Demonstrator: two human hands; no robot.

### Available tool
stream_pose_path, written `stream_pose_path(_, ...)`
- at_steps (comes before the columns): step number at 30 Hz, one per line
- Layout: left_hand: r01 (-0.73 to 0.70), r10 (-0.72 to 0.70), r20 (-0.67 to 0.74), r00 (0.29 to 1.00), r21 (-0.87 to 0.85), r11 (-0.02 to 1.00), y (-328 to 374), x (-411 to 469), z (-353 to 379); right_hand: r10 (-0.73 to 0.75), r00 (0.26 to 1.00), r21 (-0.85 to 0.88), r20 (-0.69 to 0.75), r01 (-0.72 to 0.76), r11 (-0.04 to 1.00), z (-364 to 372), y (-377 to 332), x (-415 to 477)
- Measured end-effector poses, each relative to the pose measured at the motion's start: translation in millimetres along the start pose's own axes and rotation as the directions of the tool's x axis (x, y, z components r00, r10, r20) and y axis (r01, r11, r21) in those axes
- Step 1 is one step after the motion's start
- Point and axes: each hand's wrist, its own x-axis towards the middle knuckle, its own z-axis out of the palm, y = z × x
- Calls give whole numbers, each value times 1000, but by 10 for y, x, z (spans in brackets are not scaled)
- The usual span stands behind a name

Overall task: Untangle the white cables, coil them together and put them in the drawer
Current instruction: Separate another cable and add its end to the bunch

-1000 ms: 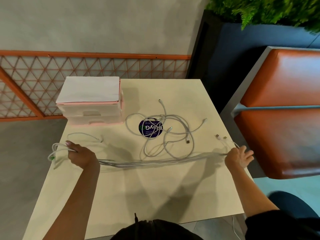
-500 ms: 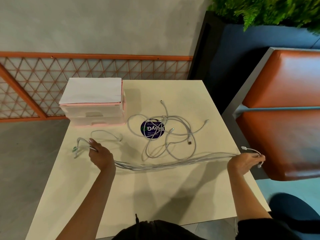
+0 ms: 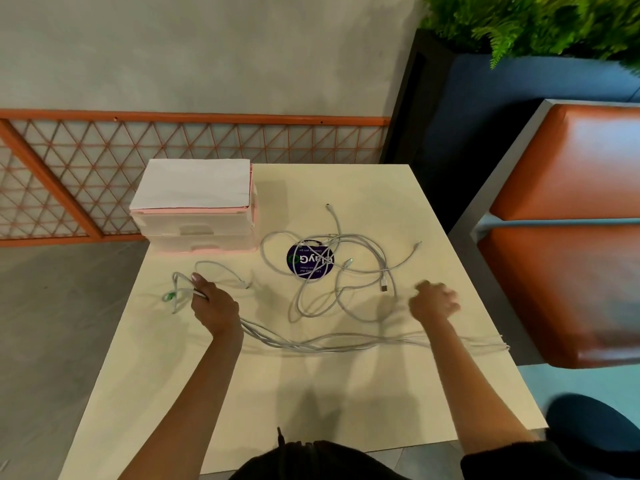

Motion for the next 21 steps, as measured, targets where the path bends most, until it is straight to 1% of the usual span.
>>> stream_pose_path(1,10,-9,14,1000,-23,1000,25,-34,13,-171,985,56,20,170,984,37,-166,5)
stream_pose_path(2,16,-15,31,999,-38,999,45,-57,26,-370,928,172,51,357,918,111,-388,-25)
stream_pose_path(3,20,-17,48,999,-64,998,69,-79,28,-512,850,319,125,455,832,156,-639,-141)
stream_pose_path(4,26,-20,68,997,-91,996,90,-95,33,-626,753,420,201,511,750,190,-885,-316)
stream_pose_path(5,35,-24,88,996,-118,992,115,-111,31,-707,642,488,298,534,690,206,-1068,-525)
stream_pose_path(6,45,-30,110,993,-142,989,139,-131,32,-758,536,530,371,548,647,260,-1205,-678)
stream_pose_path(7,56,-34,136,990,-159,986,150,-144,31,-771,466,544,435,546,637,307,-1317,-814)
stream_pose_path(9,72,-39,180,983,-177,982,173,-147,1,-768,351,561,535,532,634,456,-1441,-969)
stream_pose_path(10,87,-49,205,978,-183,979,179,-136,-16,-778,303,584,550,526,618,506,-1474,-1023)
stream_pose_path(11,110,-63,236,970,-192,975,185,-116,-35,-794,271,617,545,512,598,547,-1489,-1057)
stream_pose_path(12,140,-79,275,958,-208,968,193,-90,-54,-813,254,659,524,484,576,597,-1497,-1064)
stream_pose_path(13,179,-100,322,942,-224,958,203,-62,-68,-828,257,695,498,454,558,625,-1497,-1070)
stream_pose_path(15,282,-165,399,902,-256,924,239,10,-89,-846,282,715,452,453,533,652,-1477,-1040)
stream_pose_path(16,336,-197,416,888,-292,896,269,67,-109,-853,281,721,439,457,521,652,-1462,-1020)
stream_pose_path(19,427,-258,398,880,-429,796,412,329,-201,-871,239,761,428,424,490,598,-1409,-997)
stream_pose_path(21,448,-287,383,878,-446,775,507,469,-251,-874,211,781,438,391,486,593,-1385,-992)
